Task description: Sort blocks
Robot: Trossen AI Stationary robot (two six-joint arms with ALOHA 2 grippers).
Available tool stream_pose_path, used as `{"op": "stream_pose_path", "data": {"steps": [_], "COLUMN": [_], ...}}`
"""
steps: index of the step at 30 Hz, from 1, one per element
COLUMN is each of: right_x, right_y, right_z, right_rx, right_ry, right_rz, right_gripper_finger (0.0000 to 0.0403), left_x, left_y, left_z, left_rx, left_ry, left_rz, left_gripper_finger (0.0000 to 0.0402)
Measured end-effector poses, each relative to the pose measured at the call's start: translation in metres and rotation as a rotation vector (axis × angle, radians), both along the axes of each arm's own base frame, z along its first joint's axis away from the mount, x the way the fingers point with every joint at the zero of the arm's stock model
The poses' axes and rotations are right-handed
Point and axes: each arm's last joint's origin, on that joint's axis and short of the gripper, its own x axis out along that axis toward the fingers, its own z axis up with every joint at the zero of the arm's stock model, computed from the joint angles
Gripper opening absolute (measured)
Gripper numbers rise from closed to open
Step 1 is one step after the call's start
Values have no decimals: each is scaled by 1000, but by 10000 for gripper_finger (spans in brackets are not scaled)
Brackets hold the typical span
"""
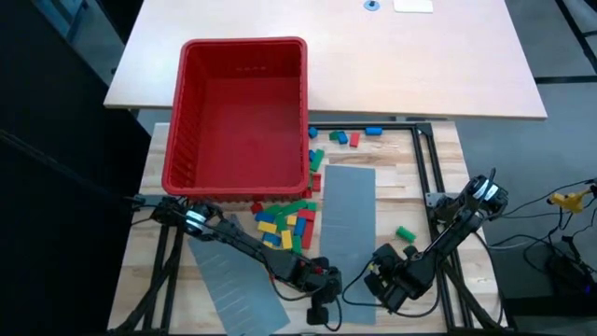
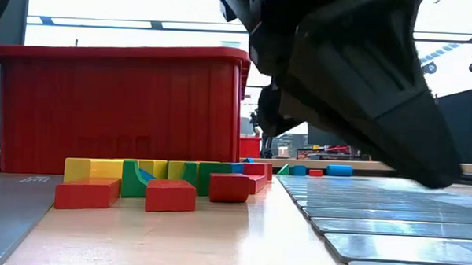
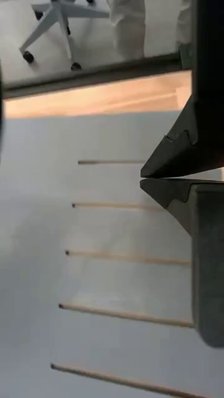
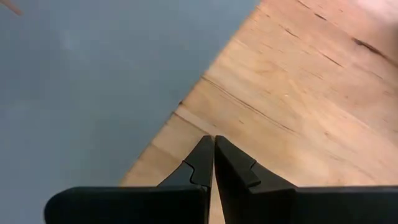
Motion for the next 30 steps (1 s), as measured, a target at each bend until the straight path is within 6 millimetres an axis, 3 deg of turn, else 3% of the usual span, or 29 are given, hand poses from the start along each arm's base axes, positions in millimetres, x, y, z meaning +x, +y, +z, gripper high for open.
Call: {"op": "stream_pose_path", "data": {"steps": [9, 15, 22, 30], "right_x": [0, 11, 28, 34], "right_y": [-5, -9, -11, -11], "right_z": [22, 34, 27, 11], "right_rx": [-29, -36, -30, -4], "right_ry": [-157, -297, -316, -214], "right_rz": [-1, 25, 101, 169], "right_gripper_finger": [0, 0, 0, 0], "left_x": [-12, -16, -24, -33], "left_y": [8, 11, 16, 13], "left_z": [21, 18, 10, 5], "left_rx": [106, 141, 207, 230], "left_ry": [34, 72, 163, 225], "left_rz": [38, 44, 74, 83], "left_gripper_finger": [0, 0, 0, 0]}}
